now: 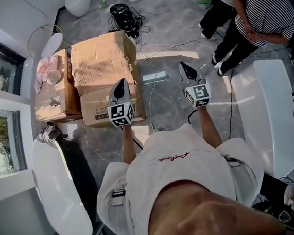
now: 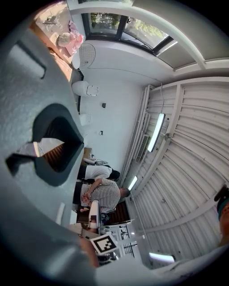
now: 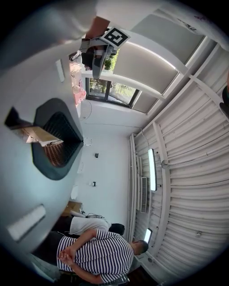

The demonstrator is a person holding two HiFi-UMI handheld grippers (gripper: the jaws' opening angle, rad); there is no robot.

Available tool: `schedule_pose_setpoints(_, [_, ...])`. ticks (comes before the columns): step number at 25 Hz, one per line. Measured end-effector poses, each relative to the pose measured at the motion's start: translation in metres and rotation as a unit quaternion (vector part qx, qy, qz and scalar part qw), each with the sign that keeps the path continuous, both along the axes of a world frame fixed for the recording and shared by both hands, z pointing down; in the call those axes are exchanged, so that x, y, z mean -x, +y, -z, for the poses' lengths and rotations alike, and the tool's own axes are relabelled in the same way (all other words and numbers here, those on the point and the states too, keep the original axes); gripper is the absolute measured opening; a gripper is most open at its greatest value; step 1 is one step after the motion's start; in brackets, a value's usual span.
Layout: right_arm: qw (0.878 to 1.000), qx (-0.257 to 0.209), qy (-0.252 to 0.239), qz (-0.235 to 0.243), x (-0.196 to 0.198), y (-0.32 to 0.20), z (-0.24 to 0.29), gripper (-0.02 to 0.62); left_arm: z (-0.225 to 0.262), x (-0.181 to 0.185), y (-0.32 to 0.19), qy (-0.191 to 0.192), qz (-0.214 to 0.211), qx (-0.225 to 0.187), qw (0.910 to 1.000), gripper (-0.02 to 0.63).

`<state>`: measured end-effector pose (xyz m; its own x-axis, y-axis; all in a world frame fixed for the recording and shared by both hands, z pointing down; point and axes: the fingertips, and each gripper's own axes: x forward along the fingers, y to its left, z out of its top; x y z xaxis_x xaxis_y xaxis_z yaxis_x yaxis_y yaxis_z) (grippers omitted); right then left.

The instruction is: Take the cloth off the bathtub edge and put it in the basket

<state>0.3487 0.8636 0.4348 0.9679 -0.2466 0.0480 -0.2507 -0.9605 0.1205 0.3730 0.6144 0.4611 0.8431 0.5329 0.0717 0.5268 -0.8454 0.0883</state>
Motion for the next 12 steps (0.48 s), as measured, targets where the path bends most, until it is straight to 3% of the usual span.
schedule_pose_setpoints(12, [1.0, 0.019, -0.008, 0.01, -0.023, -0.006, -0.005, 0.005, -0.016, -0.015, -0.006, -0.018, 0.014, 0.007, 0.9997, 0.0])
